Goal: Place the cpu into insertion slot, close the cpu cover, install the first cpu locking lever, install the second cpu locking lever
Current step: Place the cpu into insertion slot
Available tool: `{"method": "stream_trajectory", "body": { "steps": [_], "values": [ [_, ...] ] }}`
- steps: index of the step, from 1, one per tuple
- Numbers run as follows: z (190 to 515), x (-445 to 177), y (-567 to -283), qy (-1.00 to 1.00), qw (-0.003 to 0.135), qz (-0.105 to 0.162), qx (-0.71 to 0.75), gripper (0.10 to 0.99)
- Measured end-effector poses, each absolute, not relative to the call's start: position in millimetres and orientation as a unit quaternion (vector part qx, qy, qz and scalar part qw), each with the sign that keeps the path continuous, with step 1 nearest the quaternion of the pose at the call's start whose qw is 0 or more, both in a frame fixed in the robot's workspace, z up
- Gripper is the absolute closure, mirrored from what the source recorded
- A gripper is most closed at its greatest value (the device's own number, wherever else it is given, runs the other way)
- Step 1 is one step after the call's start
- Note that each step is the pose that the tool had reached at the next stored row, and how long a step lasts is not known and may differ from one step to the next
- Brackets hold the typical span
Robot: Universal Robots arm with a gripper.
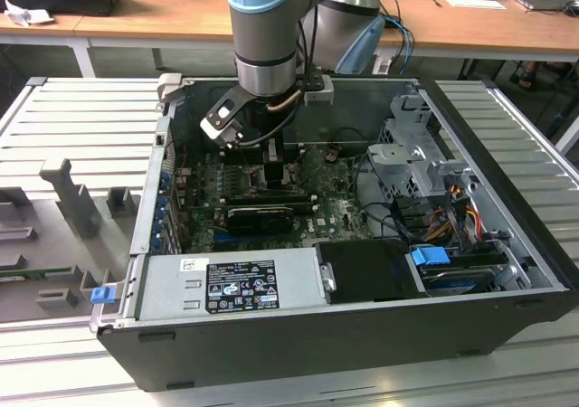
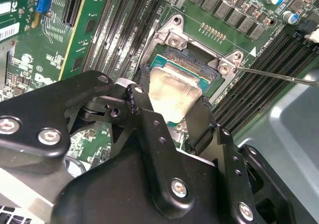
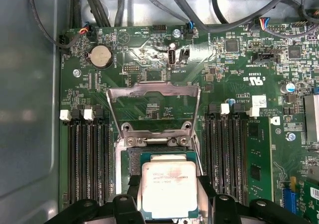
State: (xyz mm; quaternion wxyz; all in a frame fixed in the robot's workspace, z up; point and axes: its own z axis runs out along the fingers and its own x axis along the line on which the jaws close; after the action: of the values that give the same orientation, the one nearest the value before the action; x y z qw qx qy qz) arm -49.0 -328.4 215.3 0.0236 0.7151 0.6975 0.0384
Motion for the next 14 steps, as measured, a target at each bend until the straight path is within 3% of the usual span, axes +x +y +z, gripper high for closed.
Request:
{"method": "stream_trajectory", "body": {
  "steps": [14],
  "values": [
    [212.9,-50.3,-323.2,0.699,0.024,0.038,0.714,0.557]
  ]
}}
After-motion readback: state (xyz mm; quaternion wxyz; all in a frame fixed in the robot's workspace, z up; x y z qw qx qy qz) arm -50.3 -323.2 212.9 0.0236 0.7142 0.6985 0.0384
